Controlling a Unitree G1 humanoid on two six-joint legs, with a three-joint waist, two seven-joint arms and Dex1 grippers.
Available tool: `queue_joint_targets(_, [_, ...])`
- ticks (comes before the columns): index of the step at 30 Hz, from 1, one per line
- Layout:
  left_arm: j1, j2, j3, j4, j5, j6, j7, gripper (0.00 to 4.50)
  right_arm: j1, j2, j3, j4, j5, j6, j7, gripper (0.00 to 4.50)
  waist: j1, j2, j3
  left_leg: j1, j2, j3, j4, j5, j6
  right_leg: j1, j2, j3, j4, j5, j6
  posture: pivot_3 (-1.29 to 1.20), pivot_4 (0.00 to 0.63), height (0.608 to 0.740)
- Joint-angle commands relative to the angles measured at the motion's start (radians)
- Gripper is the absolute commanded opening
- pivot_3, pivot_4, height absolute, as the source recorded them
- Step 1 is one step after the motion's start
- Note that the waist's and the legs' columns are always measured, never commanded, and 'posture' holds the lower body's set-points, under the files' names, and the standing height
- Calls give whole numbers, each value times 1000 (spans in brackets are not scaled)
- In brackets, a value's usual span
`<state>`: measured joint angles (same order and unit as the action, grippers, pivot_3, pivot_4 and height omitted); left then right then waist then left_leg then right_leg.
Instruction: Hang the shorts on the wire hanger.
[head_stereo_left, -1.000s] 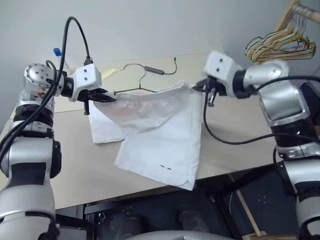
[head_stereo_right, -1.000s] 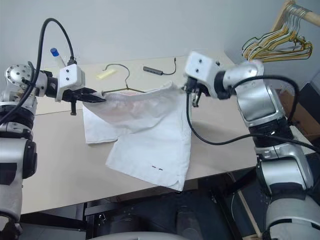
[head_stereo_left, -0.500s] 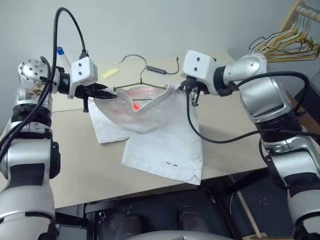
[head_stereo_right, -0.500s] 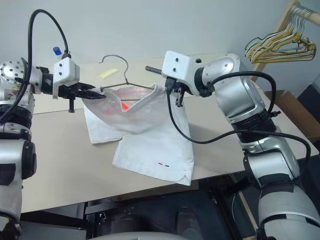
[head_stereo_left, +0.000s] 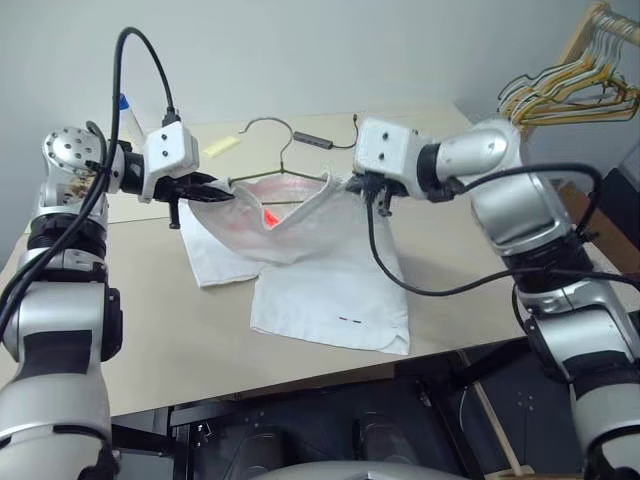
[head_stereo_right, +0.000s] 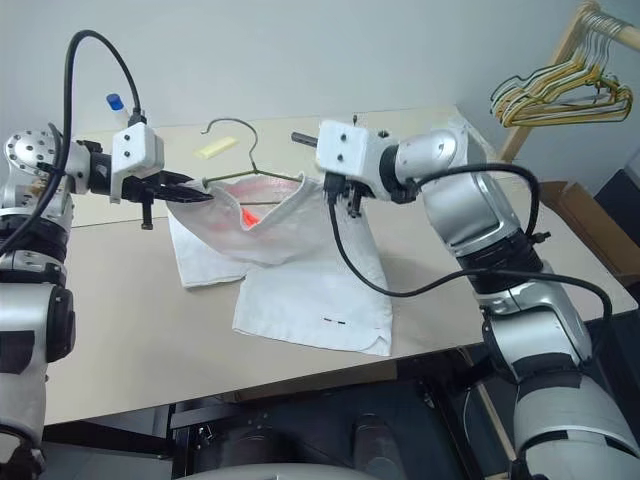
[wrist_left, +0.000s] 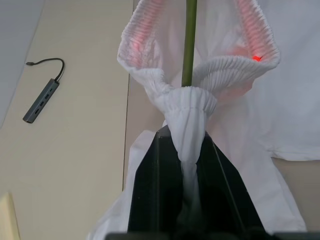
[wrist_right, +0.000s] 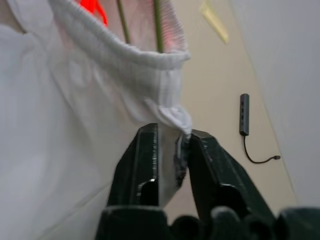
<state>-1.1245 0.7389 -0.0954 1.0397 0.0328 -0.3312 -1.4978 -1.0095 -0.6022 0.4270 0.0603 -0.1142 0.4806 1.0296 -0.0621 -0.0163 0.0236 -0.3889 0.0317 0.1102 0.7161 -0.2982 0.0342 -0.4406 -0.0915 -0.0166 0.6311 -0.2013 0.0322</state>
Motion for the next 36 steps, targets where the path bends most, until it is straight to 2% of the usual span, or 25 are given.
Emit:
queue_joint_targets(1, [-15, 13, 18, -20, -16, -21, 5, 0, -15, -7, -26, -10, 0, -46, 17, 2420, -3, 0, 0, 0, 0, 0, 0, 0, 0, 0, 0, 0, 0, 0, 0, 3, 0, 740])
queue_joint_targets(2, [-14, 13, 16, -19, -13, -23, 6, 0, -13, -12, -28, -4, 7, -66, 35, 2741, -4, 0, 0, 0, 0, 0, 0, 0, 0, 0, 0, 0, 0, 0, 0, 5, 0, 740])
queue_joint_targets(10, [-11, 5, 17, -36, -29, -24, -32, 0, -26, 21, -78, 92, 52, -140, 52, 2741, -5, 0, 0, 1, 0, 0, 0, 0, 0, 0, 0, 0, 0, 0, 0, 5, 0, 740])
queue_joint_targets(16, [-8, -1, 21, -60, -44, -17, -63, 0, -60, 85, -127, 190, 167, -56, 143, 2741, -7, 0, 0, 1, 0, 0, 0, 1, -1, 0, 0, 0, 1, 0, 0, 11, 0, 740])
queue_joint_targets(20, [3, 3, 24, -72, -58, -10, -77, 0, -74, 119, -151, 238, 211, -12, 153, 2741, -6, 0, 0, 1, 0, 0, 0, 0, -1, 1, 0, 0, 0, 0, 0, 18, 0, 740])
queue_joint_targets(23, [10, 4, 30, -84, -71, 3, -73, 0, -72, 134, -152, 272, 217, -5, 157, 2194, -6, 0, 0, 1, 0, 0, 0, 0, -1, 1, 0, 0, 1, 0, 0, 24, 0, 740])
queue_joint_targets(29, [12, 8, 28, -80, -65, -10, -63, 0, -63, 133, -148, 281, 207, -9, 146, 134, -5, 0, 0, 1, 0, 0, 0, 0, -1, 0, 0, 0, 1, 0, 0, 24, 0, 740])
queue_joint_targets(30, [12, 6, 32, -75, -68, -18, -58, 0, -58, 131, -146, 278, 205, -15, 146, 8, -5, 0, 0, 1, 0, 0, 0, 0, -1, 0, 0, 0, 1, 0, 0, 23, 0, 740])
queue_joint_targets(33, [5, -15, 54, -57, -91, -21, -35, 0, -43, 124, -145, 263, 202, -22, 147, 8, -5, 0, 0, 1, 0, 0, 0, 0, -1, 0, 0, 0, 1, 0, 0, 17, 0, 740])
queue_joint_targets(36, [-13, -35, 81, -41, -118, -1, -28, 941, -28, 117, -149, 240, 208, -16, 149, 0, -2, 0, 0, 0, 0, -1, 0, 0, -1, 0, 0, 0, 1, 0, 0, 10, 0, 740])
